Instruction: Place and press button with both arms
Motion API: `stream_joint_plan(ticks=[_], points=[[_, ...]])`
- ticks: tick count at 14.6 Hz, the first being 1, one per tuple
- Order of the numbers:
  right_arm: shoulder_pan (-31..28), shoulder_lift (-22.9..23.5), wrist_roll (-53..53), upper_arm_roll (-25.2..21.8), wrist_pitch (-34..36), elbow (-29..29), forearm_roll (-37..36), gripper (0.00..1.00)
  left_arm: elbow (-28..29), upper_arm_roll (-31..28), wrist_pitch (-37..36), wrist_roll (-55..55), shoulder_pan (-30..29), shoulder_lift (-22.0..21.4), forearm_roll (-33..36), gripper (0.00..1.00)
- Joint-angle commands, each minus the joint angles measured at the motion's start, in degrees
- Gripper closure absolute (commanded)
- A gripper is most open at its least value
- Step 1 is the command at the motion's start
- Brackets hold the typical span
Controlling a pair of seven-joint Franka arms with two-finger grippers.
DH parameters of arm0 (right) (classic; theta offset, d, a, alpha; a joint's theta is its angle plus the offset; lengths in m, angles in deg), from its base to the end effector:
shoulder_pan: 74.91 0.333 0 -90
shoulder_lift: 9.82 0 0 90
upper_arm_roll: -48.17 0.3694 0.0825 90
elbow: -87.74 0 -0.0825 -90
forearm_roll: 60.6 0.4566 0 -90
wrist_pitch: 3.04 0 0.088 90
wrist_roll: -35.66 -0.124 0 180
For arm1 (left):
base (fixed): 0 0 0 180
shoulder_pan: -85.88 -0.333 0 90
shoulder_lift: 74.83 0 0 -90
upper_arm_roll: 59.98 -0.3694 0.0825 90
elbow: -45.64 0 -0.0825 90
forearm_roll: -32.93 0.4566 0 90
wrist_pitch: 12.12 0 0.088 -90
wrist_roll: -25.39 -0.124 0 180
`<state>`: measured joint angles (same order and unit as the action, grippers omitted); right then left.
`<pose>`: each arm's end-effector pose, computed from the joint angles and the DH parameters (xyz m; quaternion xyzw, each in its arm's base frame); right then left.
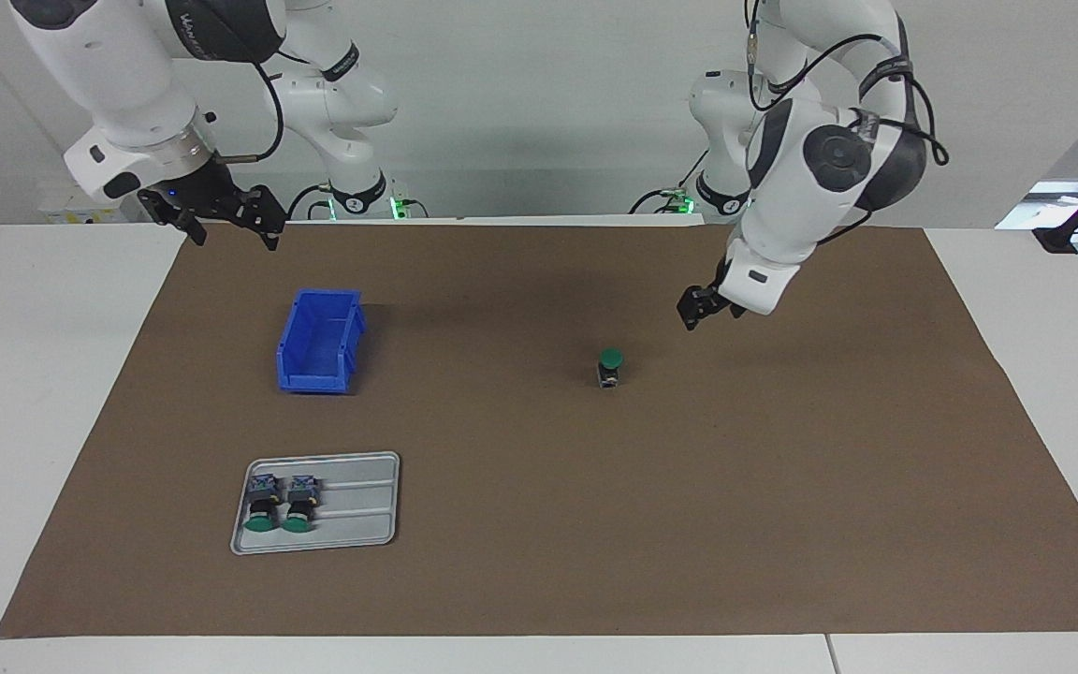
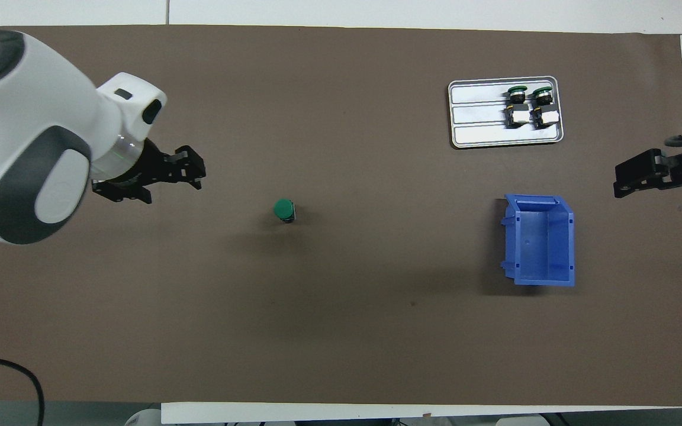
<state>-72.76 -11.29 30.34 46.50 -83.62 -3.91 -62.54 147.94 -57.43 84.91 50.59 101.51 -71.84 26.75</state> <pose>0.5960 0.0001 0.6486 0.9954 -0.0434 -0.0827 0.0207 0.5980 -0.2086 0.5221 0.9934 0.0713 -0.0868 0.0236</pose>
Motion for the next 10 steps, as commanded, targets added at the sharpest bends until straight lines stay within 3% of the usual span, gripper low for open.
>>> stream_joint_plan(ticks=[1,4,6,10], points=[[1.8,-1.2,1.6,0.4,2.5,-1.2,0.0,0.0,0.4,0.1,-5.1,-9.8,-6.1,-3.4,2.8,0.07],[5.1,-1.2,3.9,1.1,2.2,-0.6,1.0,0.0,-0.4,0.1,-7.5,-13.1,-9.6,-4.7,7.5,0.01],[8.3,-0.3,-0.6,1.5,-2.1,0.0,3.2,0.0,-1.5,0.0,-8.7,-13.9,-11.8,-5.7,7.6,0.01],[18.8,7.4,-15.2,1.9,-9.2,4.3,5.3,0.0,-4.6,0.0,-12.0,-17.5,-14.0,-6.3,7.6,0.01]])
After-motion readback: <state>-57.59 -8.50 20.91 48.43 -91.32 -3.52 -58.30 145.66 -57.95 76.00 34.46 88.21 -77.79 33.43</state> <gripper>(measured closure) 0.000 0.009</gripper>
